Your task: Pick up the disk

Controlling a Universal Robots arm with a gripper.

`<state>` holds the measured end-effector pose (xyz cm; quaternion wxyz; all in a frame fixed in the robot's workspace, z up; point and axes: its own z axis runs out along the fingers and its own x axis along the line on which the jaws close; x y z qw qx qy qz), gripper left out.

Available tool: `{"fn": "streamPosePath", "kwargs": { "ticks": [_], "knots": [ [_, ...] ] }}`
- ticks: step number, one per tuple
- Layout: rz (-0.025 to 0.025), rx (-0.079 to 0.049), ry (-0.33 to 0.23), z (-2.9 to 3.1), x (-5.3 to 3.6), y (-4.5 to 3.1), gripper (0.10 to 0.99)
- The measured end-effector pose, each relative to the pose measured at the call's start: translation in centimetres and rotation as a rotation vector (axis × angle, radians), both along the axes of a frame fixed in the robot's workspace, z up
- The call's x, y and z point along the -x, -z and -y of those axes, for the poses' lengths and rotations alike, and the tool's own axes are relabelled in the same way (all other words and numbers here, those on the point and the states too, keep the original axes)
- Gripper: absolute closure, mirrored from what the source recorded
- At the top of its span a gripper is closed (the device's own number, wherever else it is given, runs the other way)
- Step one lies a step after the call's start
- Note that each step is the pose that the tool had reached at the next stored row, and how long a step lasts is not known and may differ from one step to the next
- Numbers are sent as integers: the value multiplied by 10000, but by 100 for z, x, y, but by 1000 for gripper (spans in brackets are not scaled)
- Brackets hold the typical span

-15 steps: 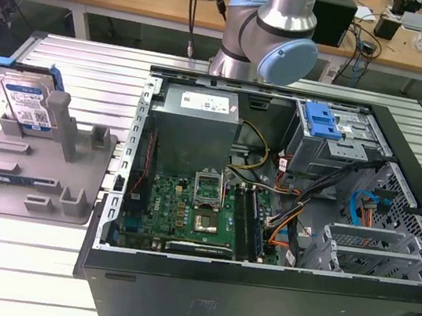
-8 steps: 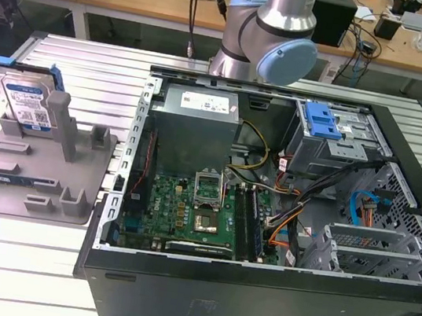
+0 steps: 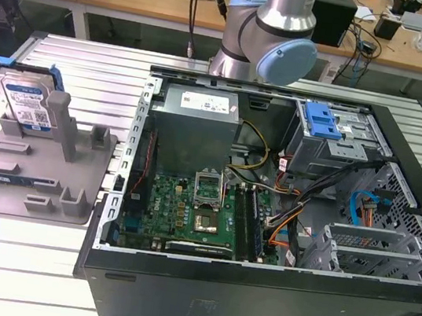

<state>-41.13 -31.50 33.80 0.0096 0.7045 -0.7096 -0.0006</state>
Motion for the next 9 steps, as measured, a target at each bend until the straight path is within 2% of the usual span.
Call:
{"fn": "streamPosePath", "kwargs": {
  "ticks": [9],
  "knots": [
    [1,4,-12,-10,4,98,482]
  ]
}}
